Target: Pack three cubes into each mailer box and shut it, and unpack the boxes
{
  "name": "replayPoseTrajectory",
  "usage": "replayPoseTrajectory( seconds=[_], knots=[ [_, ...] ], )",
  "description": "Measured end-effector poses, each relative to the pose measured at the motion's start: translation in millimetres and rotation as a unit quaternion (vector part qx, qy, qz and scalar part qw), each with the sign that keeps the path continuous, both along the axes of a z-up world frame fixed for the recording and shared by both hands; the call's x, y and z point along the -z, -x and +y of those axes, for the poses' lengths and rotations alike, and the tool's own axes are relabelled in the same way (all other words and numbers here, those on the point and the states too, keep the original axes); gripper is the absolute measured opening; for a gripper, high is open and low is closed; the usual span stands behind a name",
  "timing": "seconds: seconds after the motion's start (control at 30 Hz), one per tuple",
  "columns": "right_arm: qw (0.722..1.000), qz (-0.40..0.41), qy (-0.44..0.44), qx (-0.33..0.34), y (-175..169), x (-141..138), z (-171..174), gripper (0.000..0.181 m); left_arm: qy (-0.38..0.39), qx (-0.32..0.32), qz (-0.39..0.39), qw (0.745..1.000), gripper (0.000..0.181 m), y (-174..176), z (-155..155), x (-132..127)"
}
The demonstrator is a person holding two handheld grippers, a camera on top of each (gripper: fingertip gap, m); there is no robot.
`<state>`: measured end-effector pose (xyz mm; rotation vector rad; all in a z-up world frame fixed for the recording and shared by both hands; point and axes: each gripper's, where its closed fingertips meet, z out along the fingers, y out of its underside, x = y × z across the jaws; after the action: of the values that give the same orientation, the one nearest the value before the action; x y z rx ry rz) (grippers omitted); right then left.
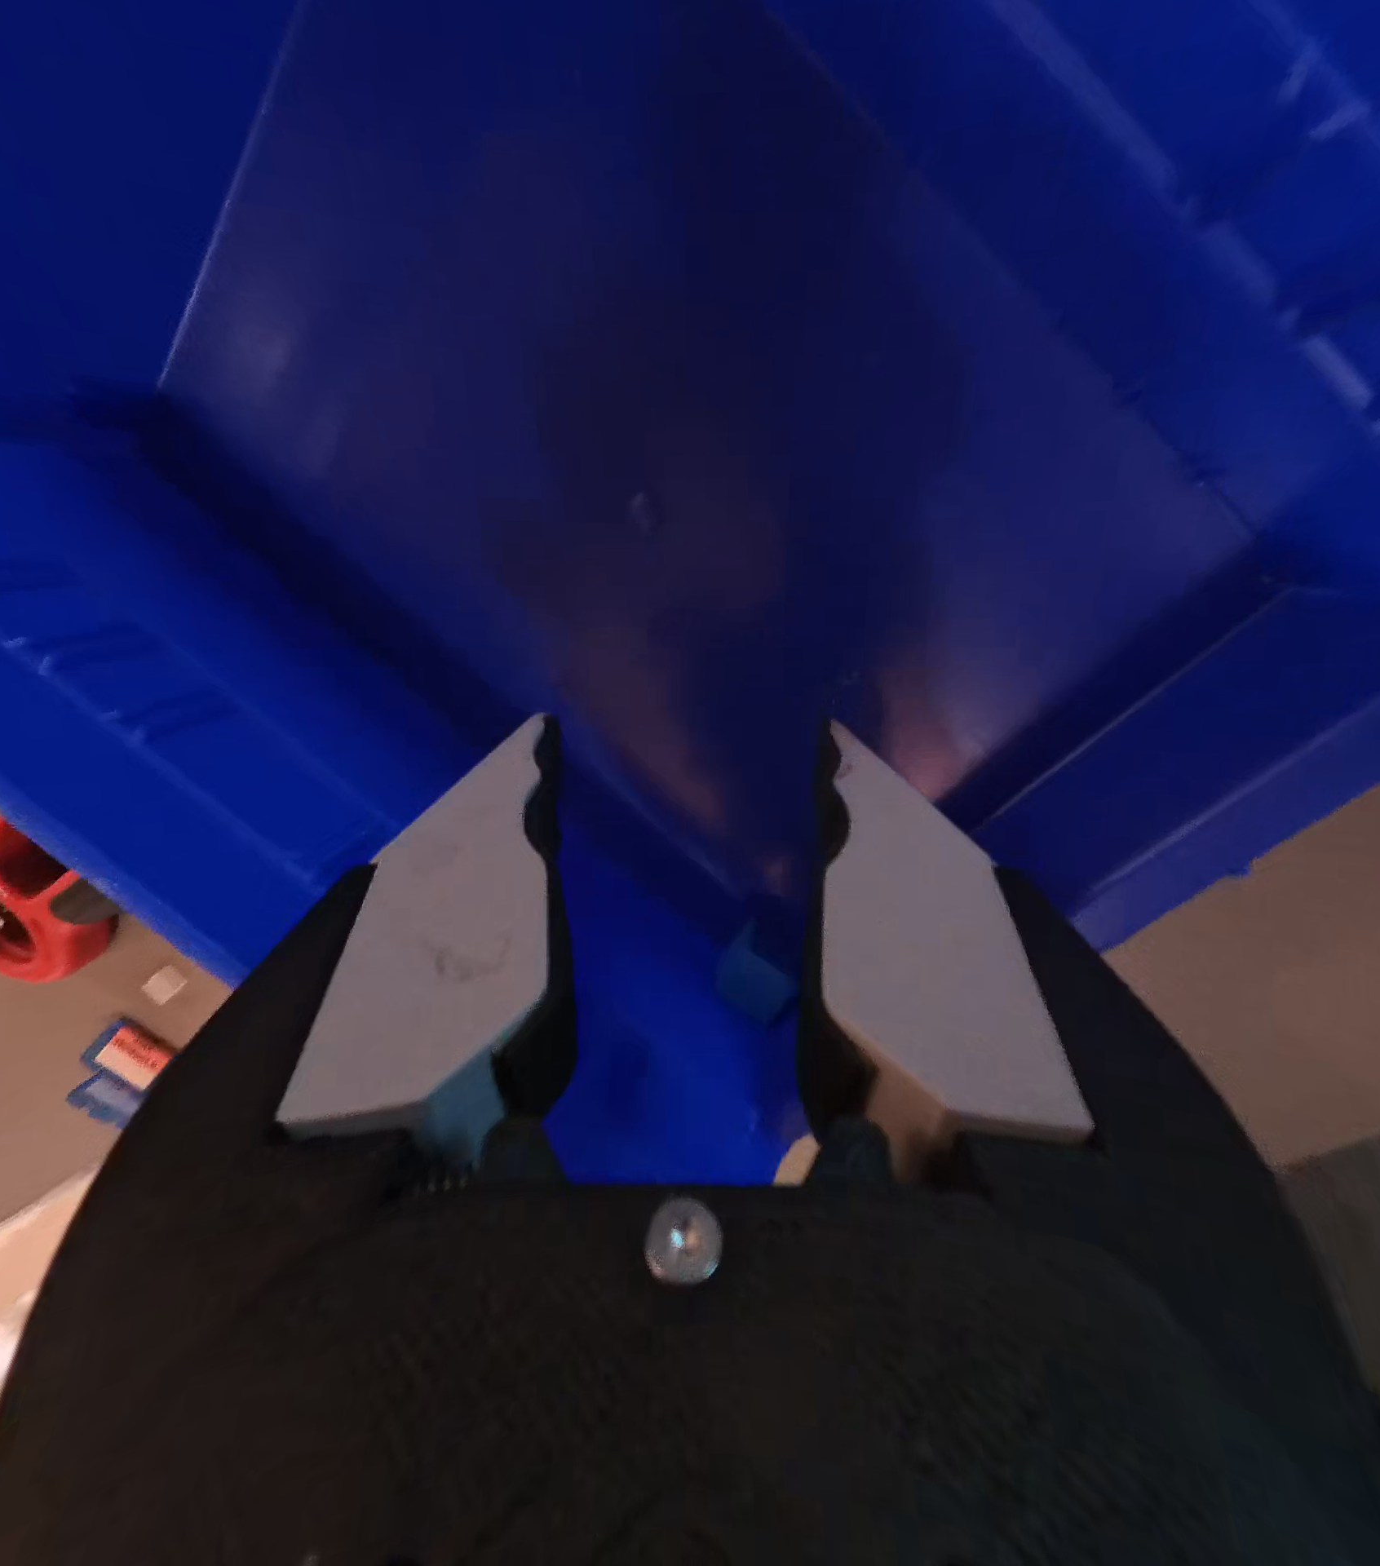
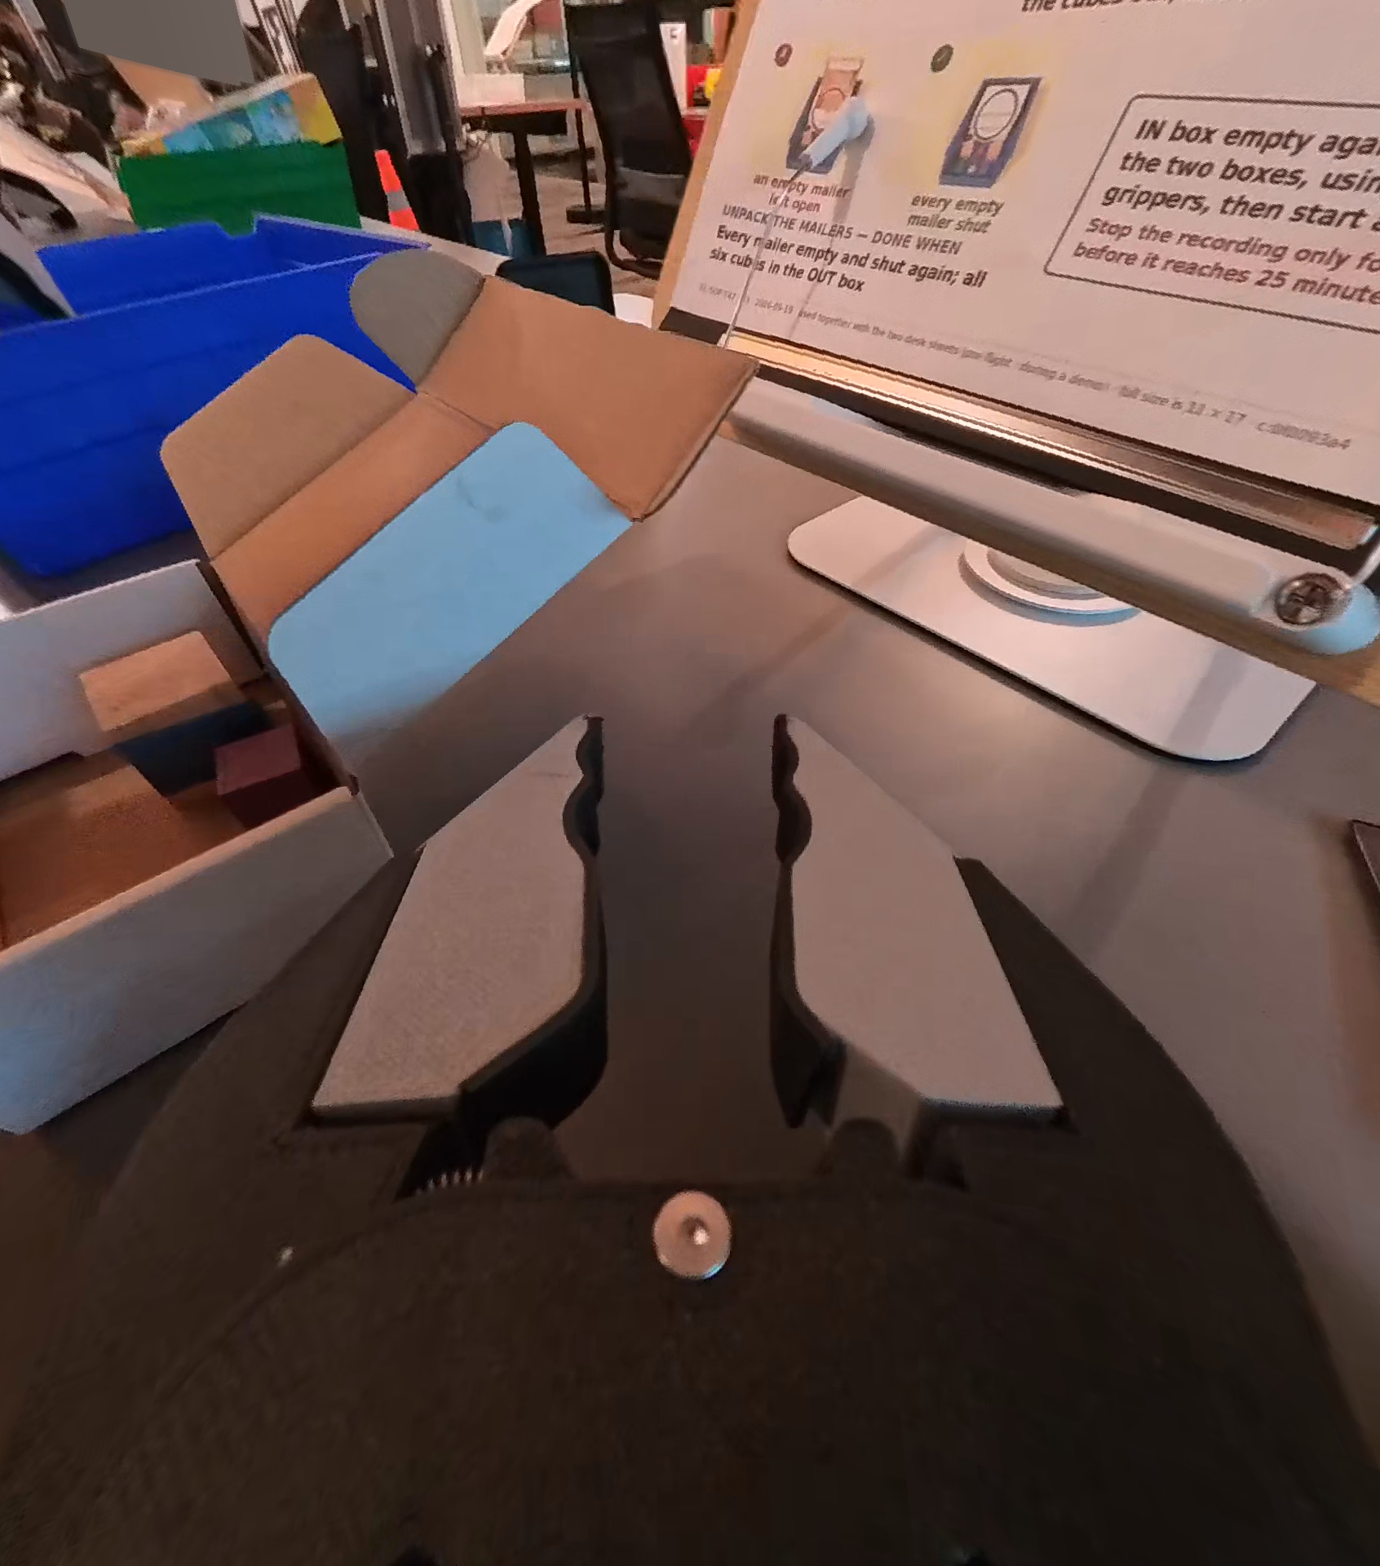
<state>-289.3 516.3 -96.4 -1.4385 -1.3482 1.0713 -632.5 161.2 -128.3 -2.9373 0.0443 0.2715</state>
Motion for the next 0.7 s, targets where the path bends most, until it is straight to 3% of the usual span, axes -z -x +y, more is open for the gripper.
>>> replayPoseTrajectory(
  seconds=[0.13, 0.33, 0.43, 0.6, 0.7],
  knots=[
    [1.000, 0.001, -0.006, -0.019, 3.6, -0.3, -7.4, 0.036, 0.144, 0.039, -0.008, 0.989, 0.055, -2.7, -35.0, 10.3],
    [0.999, 0.021, 0.012, -0.045, 1.7, -5.8, -17.6, 0.035, 0.328, 0.141, -0.009, 0.934, 0.061, -2.4, -80.0, 13.9],
    [0.998, 0.027, 0.021, -0.061, -0.7, -7.5, -24.0, 0.035, 0.365, 0.154, 0.007, 0.918, 0.053, -0.5, -86.5, 19.7],
    [0.996, 0.028, 0.018, -0.077, -4.0, -7.8, -33.3, 0.035, 0.407, 0.140, -0.036, 0.902, 0.042, -5.9, -91.5, 26.4],
    [0.996, 0.027, 0.008, -0.081, -6.2, -7.5, -37.9, 0.034, 0.426, 0.181, -0.027, 0.886, 0.034, -2.4, -92.4, 26.0]
  ],
)
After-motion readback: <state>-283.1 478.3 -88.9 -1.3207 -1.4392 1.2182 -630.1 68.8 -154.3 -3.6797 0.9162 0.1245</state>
